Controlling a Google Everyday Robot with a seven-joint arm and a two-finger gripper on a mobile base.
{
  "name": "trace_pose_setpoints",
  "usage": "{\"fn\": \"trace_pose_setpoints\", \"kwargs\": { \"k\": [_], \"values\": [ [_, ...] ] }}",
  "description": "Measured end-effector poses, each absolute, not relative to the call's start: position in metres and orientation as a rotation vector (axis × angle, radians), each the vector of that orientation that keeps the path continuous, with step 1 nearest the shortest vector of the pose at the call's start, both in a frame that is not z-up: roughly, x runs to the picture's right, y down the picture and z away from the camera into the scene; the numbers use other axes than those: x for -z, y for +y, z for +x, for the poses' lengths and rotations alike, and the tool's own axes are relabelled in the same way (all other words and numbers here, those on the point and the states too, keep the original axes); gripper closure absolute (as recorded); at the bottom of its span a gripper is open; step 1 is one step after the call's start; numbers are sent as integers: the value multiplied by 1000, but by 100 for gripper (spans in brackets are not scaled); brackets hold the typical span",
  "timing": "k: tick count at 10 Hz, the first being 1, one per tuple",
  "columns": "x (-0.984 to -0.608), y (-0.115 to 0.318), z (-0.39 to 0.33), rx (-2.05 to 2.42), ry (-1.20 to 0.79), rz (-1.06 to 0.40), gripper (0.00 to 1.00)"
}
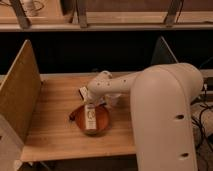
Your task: Stand the bottle upright
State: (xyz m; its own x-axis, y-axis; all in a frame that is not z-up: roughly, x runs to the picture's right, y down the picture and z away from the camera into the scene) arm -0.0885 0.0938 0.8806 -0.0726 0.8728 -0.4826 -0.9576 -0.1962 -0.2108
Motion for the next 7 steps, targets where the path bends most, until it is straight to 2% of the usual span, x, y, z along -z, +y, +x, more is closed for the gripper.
{"fn": "trace_pose_setpoints", "kwargs": {
  "k": [3,7],
  "values": [
    [-882,95,-91,-1660,186,-609,100],
    [-873,69,-102,-1590,64,-565,100]
  ]
}}
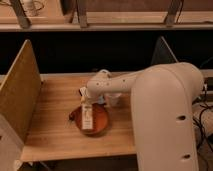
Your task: Stand the bottle upright
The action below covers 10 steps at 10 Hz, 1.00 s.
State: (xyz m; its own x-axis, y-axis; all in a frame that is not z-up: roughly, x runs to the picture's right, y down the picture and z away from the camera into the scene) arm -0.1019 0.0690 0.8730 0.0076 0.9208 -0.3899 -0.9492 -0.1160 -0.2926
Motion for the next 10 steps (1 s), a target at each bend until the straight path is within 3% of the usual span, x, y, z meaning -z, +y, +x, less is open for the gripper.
{"fn": "trace_pose_setpoints", "kwargs": {
  "k": [10],
  "values": [
    [-810,15,-109,-1434,-355,-455,100]
  ]
}}
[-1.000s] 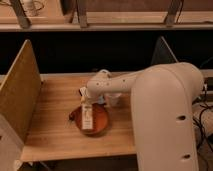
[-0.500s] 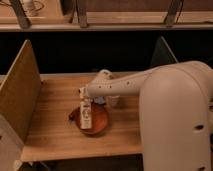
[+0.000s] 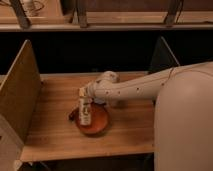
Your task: Stand the bottle upright
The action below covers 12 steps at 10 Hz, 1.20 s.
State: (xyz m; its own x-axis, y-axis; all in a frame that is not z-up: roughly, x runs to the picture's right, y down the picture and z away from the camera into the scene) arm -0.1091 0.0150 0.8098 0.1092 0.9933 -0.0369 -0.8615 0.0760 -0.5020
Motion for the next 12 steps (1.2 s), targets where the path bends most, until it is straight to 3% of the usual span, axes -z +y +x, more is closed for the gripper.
{"fn": "trace_pose_setpoints", "kwargs": {
  "k": [12],
  "values": [
    [-790,25,-107,-1235,-449,-398,100]
  ]
}}
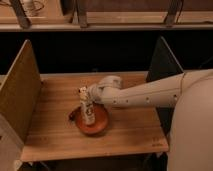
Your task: Stand the bottle upright
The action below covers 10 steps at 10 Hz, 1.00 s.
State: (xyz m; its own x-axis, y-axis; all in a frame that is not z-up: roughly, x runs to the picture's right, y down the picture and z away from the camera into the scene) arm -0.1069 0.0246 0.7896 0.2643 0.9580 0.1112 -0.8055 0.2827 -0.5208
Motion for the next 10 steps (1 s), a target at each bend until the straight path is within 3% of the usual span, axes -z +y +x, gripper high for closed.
{"fn": "trace_pose_setpoints", "kwargs": {
  "k": [10],
  "values": [
    [-783,22,-122,-1064,-491,-379,100]
  ]
}}
